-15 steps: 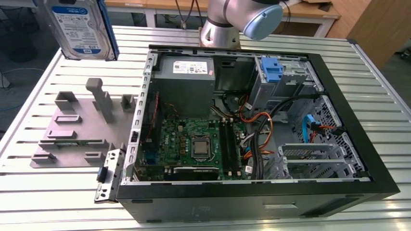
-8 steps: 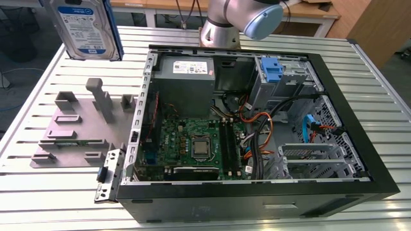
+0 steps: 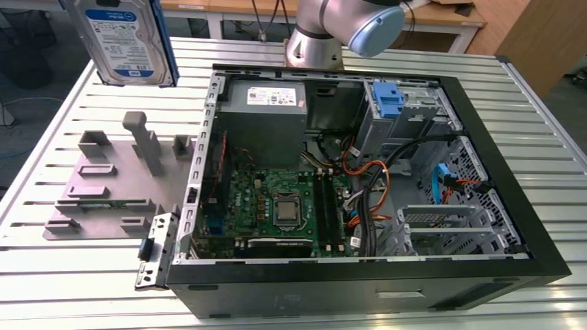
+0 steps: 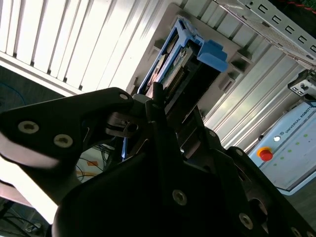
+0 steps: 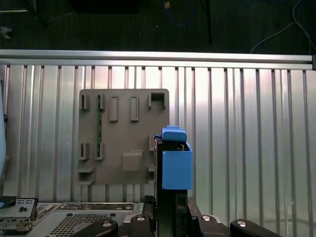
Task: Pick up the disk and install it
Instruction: 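Pick up the disk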
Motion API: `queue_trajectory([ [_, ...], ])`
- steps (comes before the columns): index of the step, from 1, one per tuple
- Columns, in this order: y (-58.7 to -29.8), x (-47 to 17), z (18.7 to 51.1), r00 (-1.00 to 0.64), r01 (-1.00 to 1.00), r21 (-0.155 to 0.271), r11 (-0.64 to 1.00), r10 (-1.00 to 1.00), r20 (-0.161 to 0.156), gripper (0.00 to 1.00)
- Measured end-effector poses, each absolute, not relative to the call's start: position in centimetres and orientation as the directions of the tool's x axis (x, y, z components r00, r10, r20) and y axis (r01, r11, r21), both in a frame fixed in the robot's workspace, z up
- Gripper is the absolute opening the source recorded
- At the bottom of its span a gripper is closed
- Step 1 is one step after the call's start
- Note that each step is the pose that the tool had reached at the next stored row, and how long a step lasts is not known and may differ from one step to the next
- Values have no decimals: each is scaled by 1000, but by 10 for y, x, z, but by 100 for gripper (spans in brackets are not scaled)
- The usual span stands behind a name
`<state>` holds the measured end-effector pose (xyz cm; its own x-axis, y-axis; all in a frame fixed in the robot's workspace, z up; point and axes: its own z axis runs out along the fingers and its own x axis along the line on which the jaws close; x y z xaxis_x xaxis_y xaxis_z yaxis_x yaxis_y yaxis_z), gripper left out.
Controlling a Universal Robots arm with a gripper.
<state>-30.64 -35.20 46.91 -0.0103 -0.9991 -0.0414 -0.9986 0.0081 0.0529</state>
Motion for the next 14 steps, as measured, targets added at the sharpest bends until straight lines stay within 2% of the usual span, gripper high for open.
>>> queue_trajectory([
  [14,-352,-306,479,-10,-998,55,8,-999,-41,35],
])
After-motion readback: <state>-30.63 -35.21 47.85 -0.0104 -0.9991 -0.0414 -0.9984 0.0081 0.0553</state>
